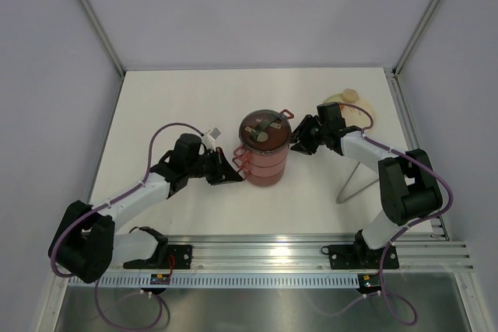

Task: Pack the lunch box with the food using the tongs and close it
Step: Close the fastener on the packing box.

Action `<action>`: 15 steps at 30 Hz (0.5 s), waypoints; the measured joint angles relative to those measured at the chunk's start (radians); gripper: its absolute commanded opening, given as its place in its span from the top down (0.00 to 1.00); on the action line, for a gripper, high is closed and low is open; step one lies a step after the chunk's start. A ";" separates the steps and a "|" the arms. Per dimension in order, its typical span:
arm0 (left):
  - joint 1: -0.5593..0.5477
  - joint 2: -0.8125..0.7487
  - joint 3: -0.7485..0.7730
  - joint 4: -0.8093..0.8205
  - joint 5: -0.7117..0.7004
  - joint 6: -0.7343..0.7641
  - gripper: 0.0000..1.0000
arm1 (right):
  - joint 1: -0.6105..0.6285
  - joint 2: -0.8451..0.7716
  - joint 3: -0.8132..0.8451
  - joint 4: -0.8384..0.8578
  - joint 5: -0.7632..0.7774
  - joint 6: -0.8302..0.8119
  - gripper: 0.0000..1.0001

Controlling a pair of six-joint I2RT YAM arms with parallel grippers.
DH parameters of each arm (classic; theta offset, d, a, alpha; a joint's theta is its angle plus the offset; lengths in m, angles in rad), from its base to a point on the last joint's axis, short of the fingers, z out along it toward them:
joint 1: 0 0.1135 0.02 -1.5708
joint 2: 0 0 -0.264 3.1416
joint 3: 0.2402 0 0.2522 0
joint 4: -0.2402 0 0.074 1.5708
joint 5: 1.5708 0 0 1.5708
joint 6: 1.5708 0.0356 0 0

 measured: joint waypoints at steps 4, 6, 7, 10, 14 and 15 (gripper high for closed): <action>-0.003 0.023 0.000 0.039 -0.005 -0.006 1.00 | 0.000 0.000 -0.002 0.000 -0.001 0.000 0.52; -0.003 0.048 0.000 0.057 -0.009 -0.005 1.00 | 0.000 0.000 -0.002 0.000 -0.001 0.000 0.52; -0.003 0.064 0.000 0.063 -0.010 -0.005 1.00 | 0.000 0.000 -0.002 0.000 -0.001 0.000 0.52; -0.008 0.112 0.000 0.092 -0.008 -0.008 1.00 | 0.000 0.000 -0.002 0.002 -0.003 0.000 0.52; -0.014 0.138 -0.004 0.138 0.011 -0.021 1.00 | 0.000 0.000 -0.007 0.015 -0.003 0.000 0.53; -0.014 0.142 -0.005 0.146 0.014 -0.022 1.00 | -0.002 0.000 -0.010 0.021 -0.005 0.002 0.53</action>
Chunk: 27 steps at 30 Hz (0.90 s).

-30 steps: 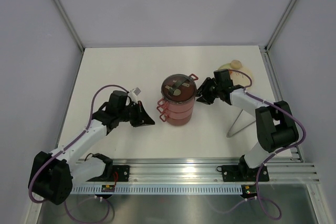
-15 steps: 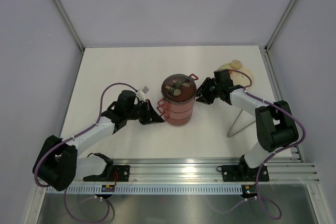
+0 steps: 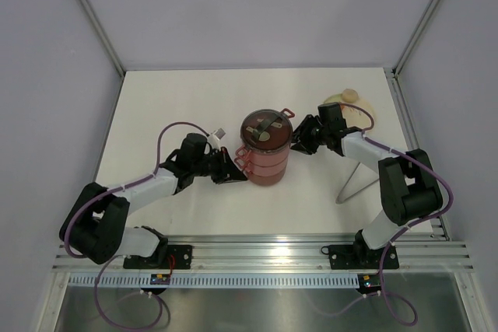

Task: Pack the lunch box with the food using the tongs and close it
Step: Close the fastener on the packing box.

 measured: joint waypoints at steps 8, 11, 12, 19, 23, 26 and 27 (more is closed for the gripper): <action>-0.001 0.043 0.018 0.026 0.028 -0.002 1.00 | -0.007 -0.003 -0.032 0.060 -0.009 0.018 0.54; -0.001 0.068 0.048 0.024 0.031 -0.001 1.00 | -0.011 -0.006 -0.045 0.082 -0.009 0.023 0.54; 0.000 0.077 0.061 0.023 0.026 0.007 1.00 | -0.012 -0.008 -0.048 0.088 -0.009 0.024 0.54; 0.000 0.097 0.091 -0.011 0.021 0.019 1.00 | -0.013 -0.033 -0.075 0.098 0.018 0.025 0.55; 0.000 0.100 0.103 -0.027 0.015 0.029 1.00 | -0.013 -0.047 -0.090 0.106 0.028 0.027 0.57; -0.001 0.100 0.114 -0.045 0.006 0.037 1.00 | -0.013 -0.059 -0.103 0.112 0.035 0.027 0.57; -0.001 0.100 0.119 -0.053 0.002 0.040 1.00 | -0.013 -0.066 -0.108 0.112 0.039 0.027 0.57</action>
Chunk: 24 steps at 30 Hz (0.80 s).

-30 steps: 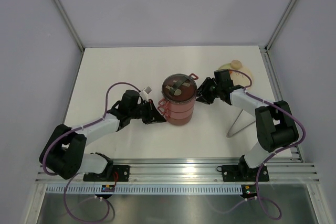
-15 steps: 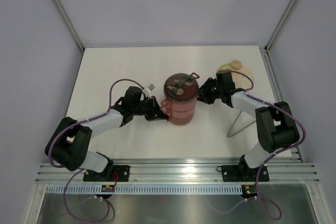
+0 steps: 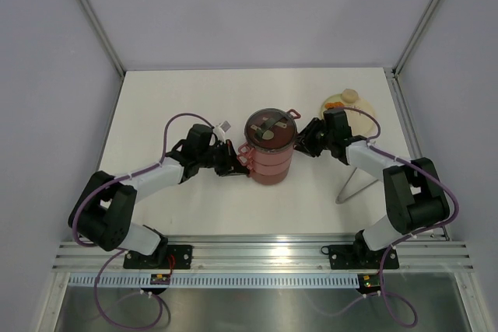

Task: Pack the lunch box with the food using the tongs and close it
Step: Close the fastener on the packing box.

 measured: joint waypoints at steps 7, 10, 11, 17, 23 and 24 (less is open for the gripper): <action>-0.001 0.004 0.043 -0.067 -0.040 0.040 1.00 | 0.000 -0.051 -0.035 -0.021 0.022 0.000 0.58; -0.001 0.012 0.067 -0.100 -0.056 0.052 1.00 | 0.000 -0.068 -0.048 -0.028 0.031 0.000 0.58; -0.001 0.013 0.072 -0.107 -0.061 0.054 1.00 | 0.000 -0.072 -0.051 -0.030 0.032 0.000 0.58; 0.000 0.013 0.090 -0.137 -0.094 0.071 1.00 | 0.000 -0.095 -0.071 -0.037 0.038 0.005 0.59; 0.000 0.013 0.115 -0.178 -0.128 0.084 1.00 | 0.003 -0.117 -0.085 -0.048 0.041 0.008 0.60; 0.000 0.013 0.120 -0.184 -0.136 0.089 1.00 | 0.004 -0.121 -0.088 -0.052 0.042 0.008 0.59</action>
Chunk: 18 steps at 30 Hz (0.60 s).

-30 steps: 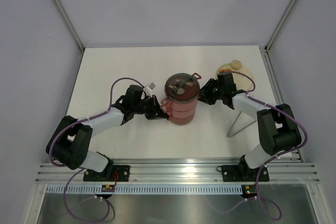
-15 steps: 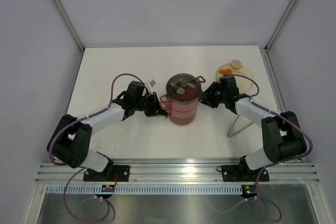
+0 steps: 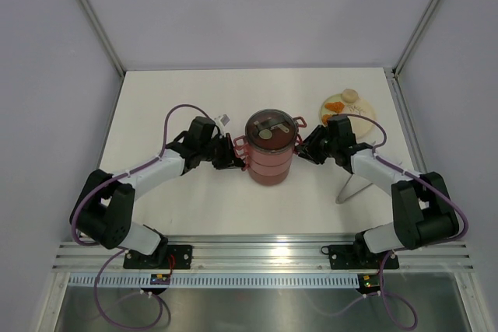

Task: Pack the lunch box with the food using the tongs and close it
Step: Close the fastener on the packing box.

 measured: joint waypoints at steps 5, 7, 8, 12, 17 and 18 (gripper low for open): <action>0.000 0.001 0.029 -0.037 -0.032 0.012 1.00 | 0.005 -0.024 -0.012 -0.023 0.004 0.001 0.59; 0.001 0.002 0.045 -0.047 -0.040 0.014 1.00 | 0.005 -0.033 -0.017 -0.031 0.004 0.002 0.59; 0.001 0.002 0.051 -0.051 -0.047 0.018 1.00 | 0.006 -0.039 -0.019 -0.040 0.005 0.002 0.59; 0.002 0.004 0.063 -0.058 -0.066 0.031 1.00 | 0.009 -0.053 -0.025 -0.057 0.004 0.002 0.60; 0.002 0.005 0.079 -0.082 -0.080 0.042 1.00 | 0.012 -0.061 -0.027 -0.071 0.004 0.002 0.60; 0.002 0.005 0.082 -0.087 -0.082 0.044 1.00 | 0.012 -0.062 -0.028 -0.072 0.004 0.002 0.59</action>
